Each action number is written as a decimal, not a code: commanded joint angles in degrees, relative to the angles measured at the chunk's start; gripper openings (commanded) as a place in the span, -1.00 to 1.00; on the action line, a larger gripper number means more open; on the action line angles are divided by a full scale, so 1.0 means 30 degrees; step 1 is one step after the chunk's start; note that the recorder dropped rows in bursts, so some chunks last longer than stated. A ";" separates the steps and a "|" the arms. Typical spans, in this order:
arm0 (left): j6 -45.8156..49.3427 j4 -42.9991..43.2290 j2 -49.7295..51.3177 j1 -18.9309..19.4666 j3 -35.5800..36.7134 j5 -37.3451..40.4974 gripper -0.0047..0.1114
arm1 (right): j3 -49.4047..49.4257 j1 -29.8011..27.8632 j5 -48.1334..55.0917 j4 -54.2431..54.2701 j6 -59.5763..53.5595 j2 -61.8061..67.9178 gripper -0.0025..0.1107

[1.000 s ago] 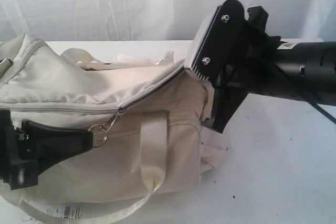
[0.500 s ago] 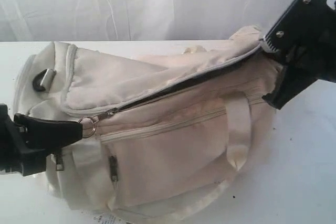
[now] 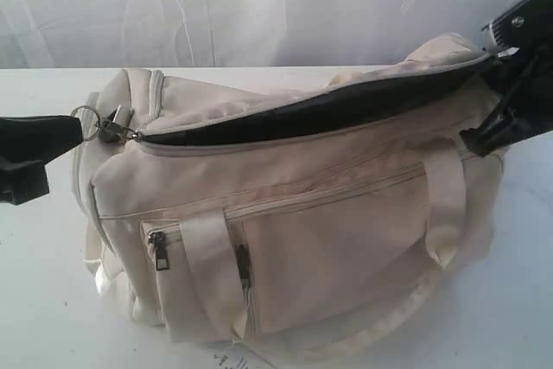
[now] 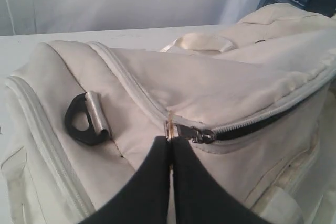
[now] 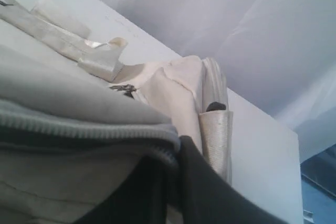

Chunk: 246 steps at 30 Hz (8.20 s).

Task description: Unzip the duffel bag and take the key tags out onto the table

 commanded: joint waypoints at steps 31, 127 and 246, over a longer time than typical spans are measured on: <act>0.0661 0.0220 -0.0234 -0.0100 -0.0127 -0.0892 -0.92 | -0.1041 0.5908 1.2028 0.4818 0.0820 -0.2074 0.22; 0.5063 0.0220 0.2420 -0.0100 -0.2154 0.2253 -0.92 | -0.6197 1.3348 1.2325 0.0135 0.0279 0.7120 -0.93; 0.4158 0.0220 0.0104 -0.0100 0.3736 -0.5980 -0.65 | -0.6005 1.2593 0.6342 -0.1055 0.4803 0.7605 -0.96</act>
